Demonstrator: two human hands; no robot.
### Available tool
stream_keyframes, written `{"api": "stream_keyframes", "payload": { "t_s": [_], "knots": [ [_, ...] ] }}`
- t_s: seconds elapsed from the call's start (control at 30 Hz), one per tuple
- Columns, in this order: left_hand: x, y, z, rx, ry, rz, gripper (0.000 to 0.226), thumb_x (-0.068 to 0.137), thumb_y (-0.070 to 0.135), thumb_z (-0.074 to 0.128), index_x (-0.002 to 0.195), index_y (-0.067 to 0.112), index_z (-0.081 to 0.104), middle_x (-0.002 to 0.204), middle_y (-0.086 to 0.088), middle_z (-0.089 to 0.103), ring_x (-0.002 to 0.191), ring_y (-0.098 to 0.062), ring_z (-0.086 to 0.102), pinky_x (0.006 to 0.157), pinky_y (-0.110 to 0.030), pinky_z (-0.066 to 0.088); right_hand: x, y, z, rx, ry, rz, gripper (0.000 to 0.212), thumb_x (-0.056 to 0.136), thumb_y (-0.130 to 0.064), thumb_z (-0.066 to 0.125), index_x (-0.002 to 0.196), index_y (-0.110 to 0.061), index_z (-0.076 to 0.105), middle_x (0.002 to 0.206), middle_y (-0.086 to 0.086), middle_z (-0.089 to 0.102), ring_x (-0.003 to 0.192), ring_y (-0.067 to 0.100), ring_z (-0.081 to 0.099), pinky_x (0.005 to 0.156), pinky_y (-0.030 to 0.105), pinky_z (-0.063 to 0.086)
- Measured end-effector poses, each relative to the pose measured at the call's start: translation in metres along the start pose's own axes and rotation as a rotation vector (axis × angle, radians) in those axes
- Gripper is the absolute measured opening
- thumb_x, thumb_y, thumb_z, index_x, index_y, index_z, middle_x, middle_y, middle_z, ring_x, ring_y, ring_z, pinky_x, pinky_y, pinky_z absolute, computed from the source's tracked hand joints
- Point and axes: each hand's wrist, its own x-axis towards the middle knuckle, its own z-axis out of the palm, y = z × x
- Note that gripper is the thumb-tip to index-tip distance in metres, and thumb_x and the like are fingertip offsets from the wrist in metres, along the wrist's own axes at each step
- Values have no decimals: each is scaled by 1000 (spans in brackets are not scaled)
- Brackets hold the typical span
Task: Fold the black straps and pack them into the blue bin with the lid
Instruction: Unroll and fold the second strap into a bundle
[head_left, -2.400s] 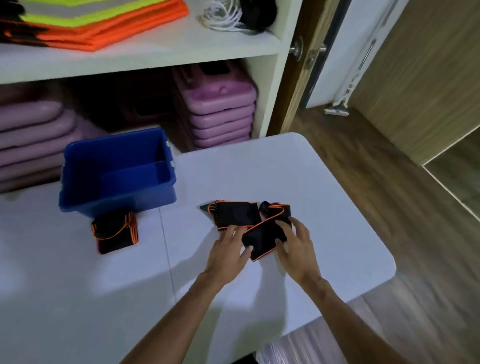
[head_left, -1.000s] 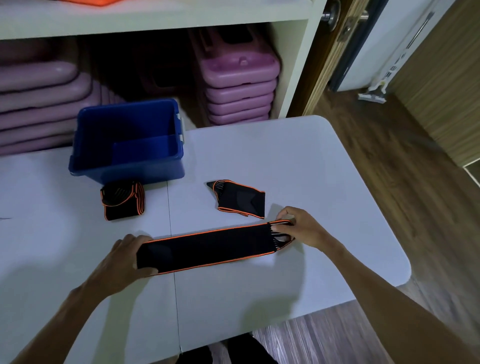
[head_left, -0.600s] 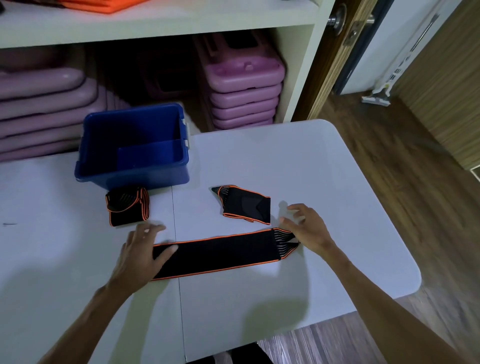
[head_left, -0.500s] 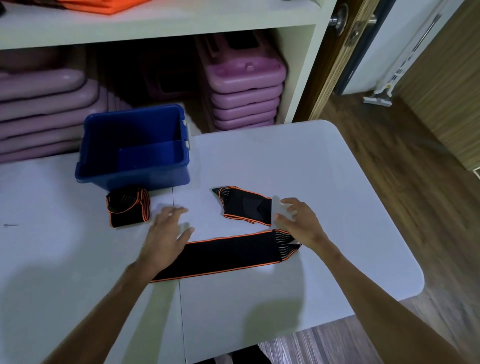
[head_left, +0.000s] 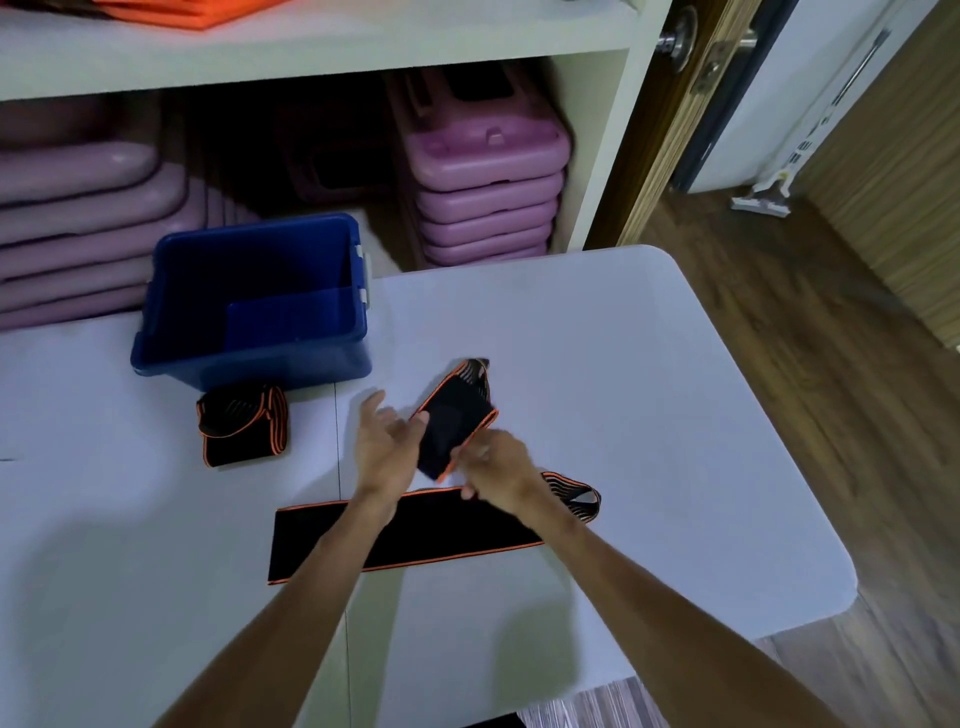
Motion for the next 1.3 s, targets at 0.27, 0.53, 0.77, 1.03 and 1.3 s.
{"api": "stream_keyframes", "payload": {
  "t_s": [0.27, 0.53, 0.77, 1.03, 1.3],
  "knots": [
    [-6, -25, -51, 811, -221, 468, 87, 65, 65, 67, 139, 27, 39, 144, 0, 39, 138, -23, 30, 115, -44, 25, 9, 8, -14, -38, 339, -42, 30, 87, -45, 61, 113, -32, 57, 95, -6, 64, 92, 18, 63, 78, 34, 52],
    [-5, -15, -59, 946, -323, 635, 82, 73, 28, 71, 144, 23, 32, 137, -2, 38, 125, -25, 40, 108, -39, 37, 45, -15, -9, -371, 242, -108, 32, 94, -30, 53, 126, -23, 54, 119, 8, 59, 114, 31, 54, 83, 42, 52],
    [-7, -13, -131, 871, -302, 743, 66, 67, 52, 65, 130, 35, 53, 124, 8, 45, 114, -13, 45, 101, -28, 34, 12, -14, -27, -82, 430, -61, 15, 92, -26, 52, 92, -16, 63, 81, 5, 69, 76, 28, 65, 68, 37, 53],
    [-15, -43, -190, 911, -506, 631, 61, 68, 58, 68, 126, 43, 53, 124, 20, 37, 119, -6, 38, 101, -31, 40, -43, 56, -55, -280, 448, 34, 22, 92, -38, 56, 89, -22, 70, 90, -5, 70, 101, 23, 54, 70, 35, 50],
    [-17, -9, -193, 869, -377, 774, 58, 69, 53, 65, 124, 37, 57, 130, 12, 41, 119, -12, 42, 101, -32, 36, -63, 35, -70, -197, 658, -72, 17, 92, -35, 59, 85, -22, 69, 90, -6, 69, 93, 20, 59, 73, 35, 50]
  ]
}}
